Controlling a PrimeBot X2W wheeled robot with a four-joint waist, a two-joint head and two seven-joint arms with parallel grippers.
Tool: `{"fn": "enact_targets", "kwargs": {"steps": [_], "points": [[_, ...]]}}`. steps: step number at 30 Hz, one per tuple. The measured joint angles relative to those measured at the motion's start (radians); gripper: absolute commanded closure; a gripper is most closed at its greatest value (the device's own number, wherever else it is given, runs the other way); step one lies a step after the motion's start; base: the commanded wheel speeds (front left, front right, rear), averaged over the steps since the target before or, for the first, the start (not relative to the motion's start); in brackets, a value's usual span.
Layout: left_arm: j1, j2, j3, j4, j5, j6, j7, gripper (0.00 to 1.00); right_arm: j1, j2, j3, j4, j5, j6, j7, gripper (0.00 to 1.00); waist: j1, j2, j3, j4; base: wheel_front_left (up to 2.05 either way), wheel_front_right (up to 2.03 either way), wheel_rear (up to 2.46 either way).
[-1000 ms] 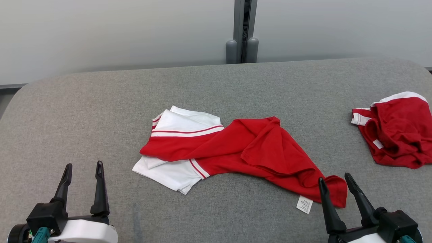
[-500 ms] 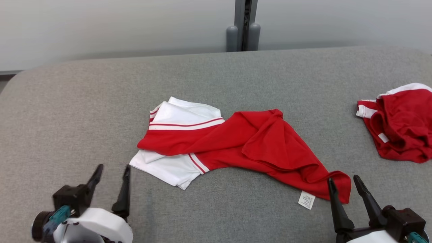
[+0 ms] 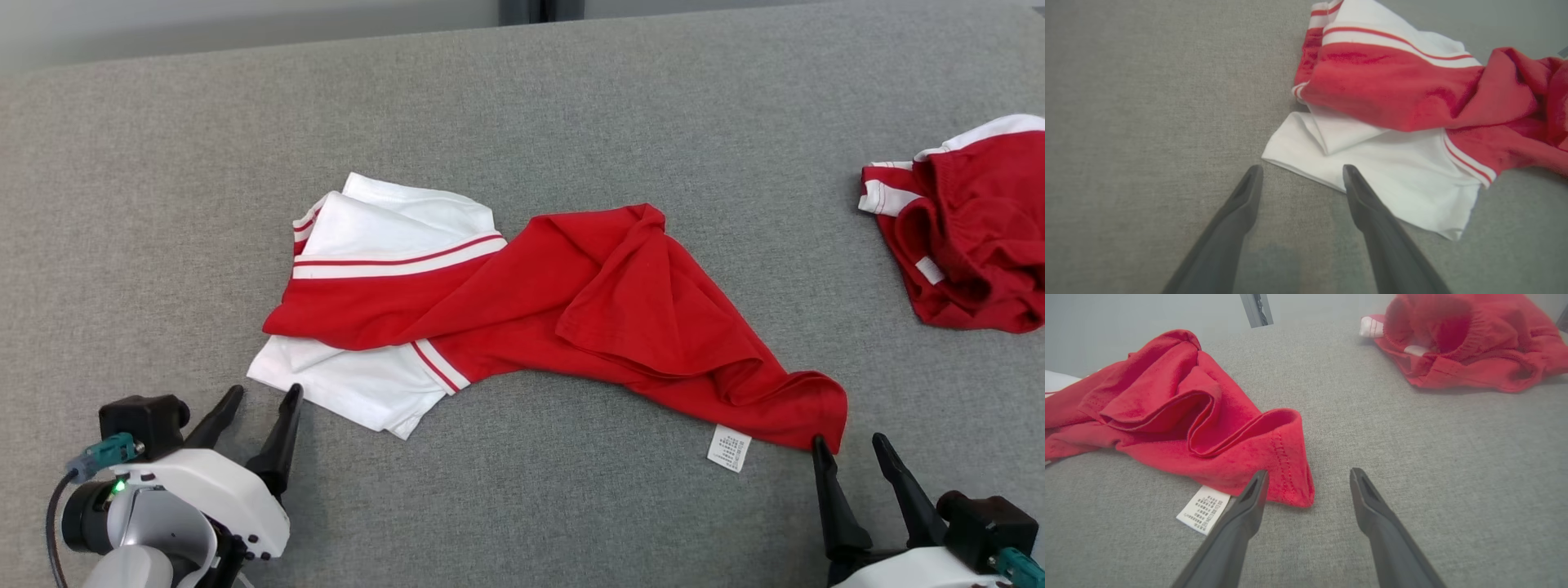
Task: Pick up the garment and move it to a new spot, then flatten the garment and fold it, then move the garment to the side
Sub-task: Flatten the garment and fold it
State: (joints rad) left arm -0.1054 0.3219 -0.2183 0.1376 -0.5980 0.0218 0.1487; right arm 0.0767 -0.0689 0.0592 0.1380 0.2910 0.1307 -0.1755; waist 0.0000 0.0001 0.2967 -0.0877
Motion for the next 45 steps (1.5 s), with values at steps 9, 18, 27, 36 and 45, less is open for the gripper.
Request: {"fn": "enact_targets", "kwargs": {"steps": [9, 18, 27, 36, 45], "points": [[-0.068, 0.017, 0.014, 0.048, -0.041, -0.038, 0.026, 0.0, -0.053, -0.001, 0.018, 0.046, 0.013, 0.0, -0.001, 0.0, 0.0, 0.0, 0.05, -0.001, 0.0, 0.0, 0.0], [-0.103, 0.021, 0.009, 0.075, -0.061, -0.066, 0.021, 1.0, -0.105, -0.008, 0.053, 0.087, 0.038, 0.0, 0.002, 1.0, 0.0, 0.0, 0.075, -0.002, 0.0, 0.0, 0.0], [-0.078, 0.008, 0.011, 0.039, -0.078, -0.078, -0.018, 1.0, -0.074, -0.026, 0.069, 0.038, 0.137, 0.0, 0.005, 1.0, 0.0, 0.0, 0.053, 0.006, 0.0, 0.0, 0.0], [-0.044, 0.036, 0.064, -0.157, -0.083, -0.051, -0.057, 1.0, -0.037, -0.078, 0.097, -0.169, 0.354, 0.0, 0.07, 1.0, 0.0, 0.0, 0.014, 0.014, 0.0, 0.0, 0.0], [-0.12, 0.107, 0.145, -0.4, -0.051, 0.003, -0.054, 1.0, -0.16, -0.122, 0.043, -0.399, 0.621, 0.0, 0.097, 1.0, 0.0, 0.0, -0.043, 0.023, 0.0, 0.0, 0.0]]}}
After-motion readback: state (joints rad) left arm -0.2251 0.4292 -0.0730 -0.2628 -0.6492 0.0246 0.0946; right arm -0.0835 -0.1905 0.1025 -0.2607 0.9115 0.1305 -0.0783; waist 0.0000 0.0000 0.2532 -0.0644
